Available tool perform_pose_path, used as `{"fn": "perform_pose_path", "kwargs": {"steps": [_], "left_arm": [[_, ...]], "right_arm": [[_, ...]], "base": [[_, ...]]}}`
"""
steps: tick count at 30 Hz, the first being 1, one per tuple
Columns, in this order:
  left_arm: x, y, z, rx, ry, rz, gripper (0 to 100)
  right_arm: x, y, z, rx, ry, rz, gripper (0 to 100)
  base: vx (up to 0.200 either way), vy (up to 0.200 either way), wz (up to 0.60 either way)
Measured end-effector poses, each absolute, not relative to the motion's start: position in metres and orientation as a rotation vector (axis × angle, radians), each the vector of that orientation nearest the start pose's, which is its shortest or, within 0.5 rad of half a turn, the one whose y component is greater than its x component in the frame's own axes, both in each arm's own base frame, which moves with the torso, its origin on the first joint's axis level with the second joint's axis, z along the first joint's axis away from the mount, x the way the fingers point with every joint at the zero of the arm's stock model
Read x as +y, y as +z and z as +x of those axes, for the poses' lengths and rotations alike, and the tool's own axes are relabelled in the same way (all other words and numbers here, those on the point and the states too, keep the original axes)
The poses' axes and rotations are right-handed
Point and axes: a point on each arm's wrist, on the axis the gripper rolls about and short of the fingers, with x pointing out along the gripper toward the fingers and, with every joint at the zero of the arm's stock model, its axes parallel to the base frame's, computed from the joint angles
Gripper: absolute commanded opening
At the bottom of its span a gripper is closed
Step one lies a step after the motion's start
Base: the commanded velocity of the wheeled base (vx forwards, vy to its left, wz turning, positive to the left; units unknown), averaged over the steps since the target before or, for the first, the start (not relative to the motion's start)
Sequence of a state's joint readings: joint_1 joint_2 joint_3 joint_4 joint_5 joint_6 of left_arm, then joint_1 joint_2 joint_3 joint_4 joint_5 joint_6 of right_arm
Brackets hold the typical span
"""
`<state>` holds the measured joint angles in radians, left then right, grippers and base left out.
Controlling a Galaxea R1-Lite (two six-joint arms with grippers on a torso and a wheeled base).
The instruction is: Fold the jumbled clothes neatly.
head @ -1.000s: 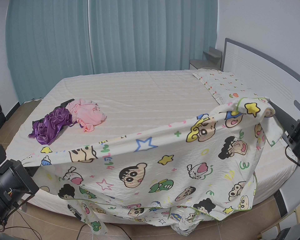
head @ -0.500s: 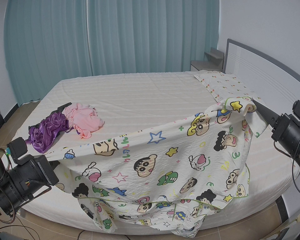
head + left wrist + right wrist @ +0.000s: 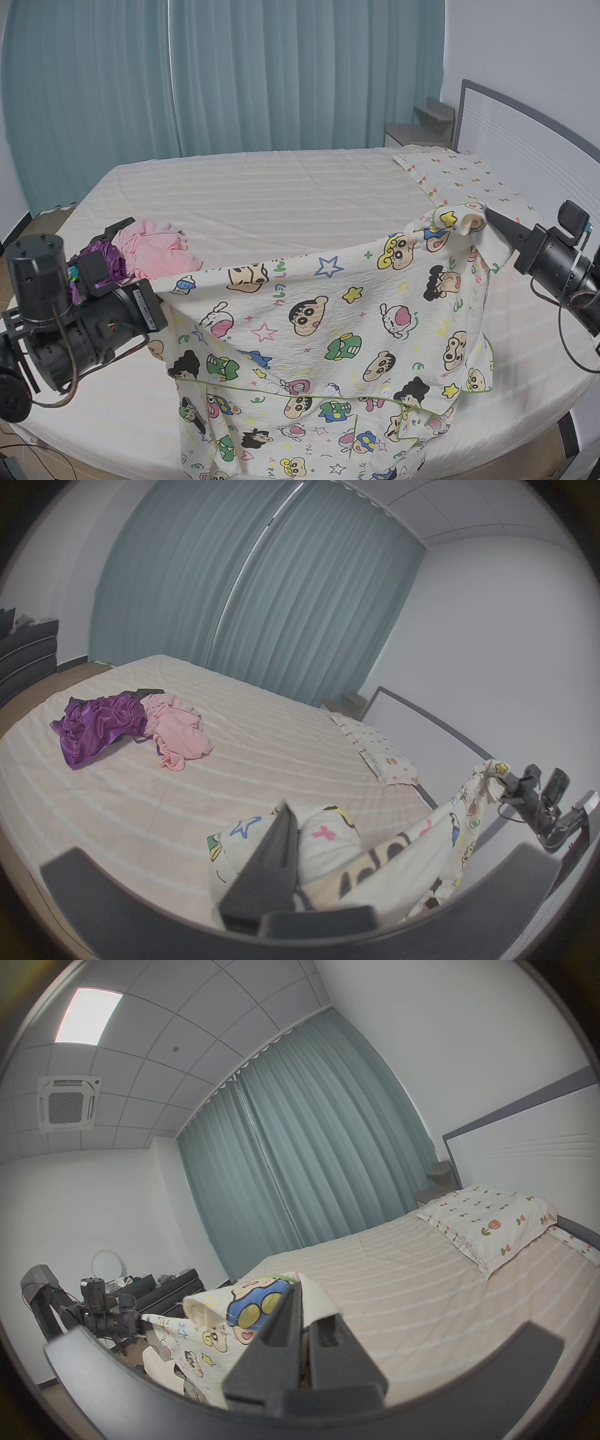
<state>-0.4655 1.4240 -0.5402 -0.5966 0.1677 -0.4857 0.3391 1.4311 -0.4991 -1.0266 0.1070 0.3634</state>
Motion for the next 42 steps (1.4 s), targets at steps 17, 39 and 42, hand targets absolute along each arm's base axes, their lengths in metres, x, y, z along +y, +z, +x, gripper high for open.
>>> {"fn": "perform_pose_path", "kwargs": {"steps": [17, 39, 42], "left_arm": [[-0.125, 0.103, 0.345, 0.471, -0.067, -0.397, 0], [-0.107, -0.009, 0.476, 0.518, 0.118, -0.431, 100], [-0.106, -0.015, 0.485, 0.505, 0.157, -0.423, 100]], "right_arm": [[0.088, 0.147, 0.330, 0.052, 0.363, 0.364, 0], [0.104, 0.031, 0.468, 0.195, 0.269, 0.516, 100], [0.105, 0.018, 0.475, 0.206, 0.245, 0.561, 100]], "base": [[0.000, 0.000, 0.00], [0.000, 0.000, 0.00], [0.000, 0.000, 0.00]]}}
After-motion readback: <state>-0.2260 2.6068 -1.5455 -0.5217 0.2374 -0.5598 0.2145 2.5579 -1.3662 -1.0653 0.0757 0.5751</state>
